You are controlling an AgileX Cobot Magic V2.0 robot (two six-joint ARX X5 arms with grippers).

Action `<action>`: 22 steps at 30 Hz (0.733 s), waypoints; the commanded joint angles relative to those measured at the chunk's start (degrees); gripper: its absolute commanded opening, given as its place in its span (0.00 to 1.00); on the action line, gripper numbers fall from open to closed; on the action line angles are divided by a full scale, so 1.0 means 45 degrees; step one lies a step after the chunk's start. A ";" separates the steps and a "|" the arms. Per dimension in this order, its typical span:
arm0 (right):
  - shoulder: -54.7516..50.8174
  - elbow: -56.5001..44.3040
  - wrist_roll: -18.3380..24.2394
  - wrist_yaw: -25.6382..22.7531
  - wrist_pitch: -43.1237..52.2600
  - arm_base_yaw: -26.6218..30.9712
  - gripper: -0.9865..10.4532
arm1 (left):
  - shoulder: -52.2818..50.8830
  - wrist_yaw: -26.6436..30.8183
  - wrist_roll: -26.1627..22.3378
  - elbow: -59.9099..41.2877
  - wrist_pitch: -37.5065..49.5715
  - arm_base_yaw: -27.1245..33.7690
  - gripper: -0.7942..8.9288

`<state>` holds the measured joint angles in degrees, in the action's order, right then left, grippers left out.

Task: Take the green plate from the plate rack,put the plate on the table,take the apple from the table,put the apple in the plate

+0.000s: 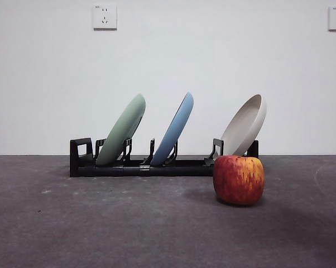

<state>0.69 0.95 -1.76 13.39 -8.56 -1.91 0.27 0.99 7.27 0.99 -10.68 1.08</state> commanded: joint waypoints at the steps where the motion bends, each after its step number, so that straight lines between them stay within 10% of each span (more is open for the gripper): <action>1: 0.0015 -0.0131 -0.0797 0.0053 0.0291 -0.0029 0.09 | -0.0034 -0.0661 0.0729 -0.0165 0.0141 0.0019 0.08; 11: 0.0053 0.0704 -0.5051 0.0053 0.1122 -0.0029 0.08 | 0.0034 -0.2837 0.3133 0.0967 0.0243 0.0019 0.08; 22: 0.2419 0.4226 -0.4639 0.1224 -0.1520 -0.0097 0.08 | 0.2181 -0.4833 0.2997 0.4240 -0.1112 0.0019 0.08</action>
<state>10.41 18.09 -24.38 18.20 -14.39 -2.09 9.10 -19.55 20.99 19.05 -15.51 1.08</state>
